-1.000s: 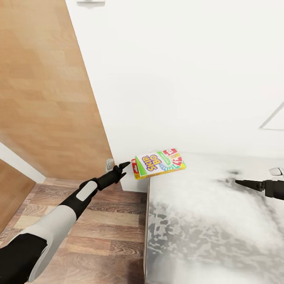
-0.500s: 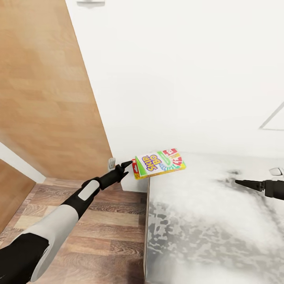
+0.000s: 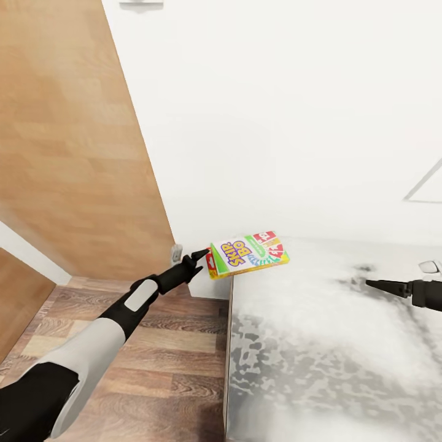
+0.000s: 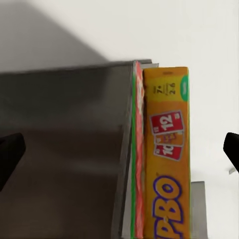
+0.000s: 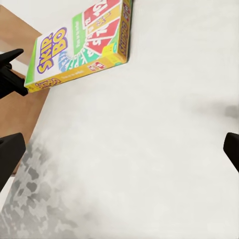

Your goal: Put all the toys in the child's room - the three board games (two on the bed and one on the table), the two jigsaw puzzles on the table, and the tennis ball on the table - inside the toy box on the table in the child's room.

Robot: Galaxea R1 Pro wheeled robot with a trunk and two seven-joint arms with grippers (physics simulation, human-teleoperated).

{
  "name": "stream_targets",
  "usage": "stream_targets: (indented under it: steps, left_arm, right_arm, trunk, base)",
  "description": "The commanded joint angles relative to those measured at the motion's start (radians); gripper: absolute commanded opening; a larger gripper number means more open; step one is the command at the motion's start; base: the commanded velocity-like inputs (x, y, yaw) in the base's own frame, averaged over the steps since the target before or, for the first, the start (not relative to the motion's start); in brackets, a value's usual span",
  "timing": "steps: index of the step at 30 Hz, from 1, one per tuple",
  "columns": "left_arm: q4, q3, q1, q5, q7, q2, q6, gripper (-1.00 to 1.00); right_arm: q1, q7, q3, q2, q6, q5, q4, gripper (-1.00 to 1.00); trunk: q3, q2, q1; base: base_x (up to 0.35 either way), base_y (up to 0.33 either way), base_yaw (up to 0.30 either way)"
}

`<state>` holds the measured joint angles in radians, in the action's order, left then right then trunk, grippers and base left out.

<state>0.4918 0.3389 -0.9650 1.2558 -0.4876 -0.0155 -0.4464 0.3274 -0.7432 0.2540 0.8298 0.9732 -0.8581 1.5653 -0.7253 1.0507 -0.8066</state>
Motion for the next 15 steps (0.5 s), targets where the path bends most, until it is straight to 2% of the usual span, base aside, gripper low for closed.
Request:
stream_targets:
  steps: [1, 8, 15]
  left_arm:
    - [0.000, 0.005, -0.001, 0.009, -0.001, -0.001, -0.003, 1.00]
    - [0.000, 0.006, -0.012, 0.009, -0.001, 0.006, -0.006, 1.00]
    - [0.001, 0.006, -0.017, 0.009, -0.001, 0.008, -0.007, 1.00]
  right_arm:
    - [0.001, -0.004, 0.001, 0.000, 0.005, 0.002, 0.000, 1.00]
    - [0.001, -0.004, 0.000, 0.000, 0.004, 0.002, 0.002, 1.00]
    - [-0.002, -0.004, 0.001, 0.001, 0.005, 0.002, 0.002, 1.00]
  trunk:
    - [-0.001, 0.001, 0.000]
    - [-0.001, 0.001, 0.000]
    - [-0.001, 0.001, 0.000]
  base:
    - [0.000, 0.000, 0.000]
    - [0.000, 0.000, -0.007]
    - [0.000, 0.000, -0.137]
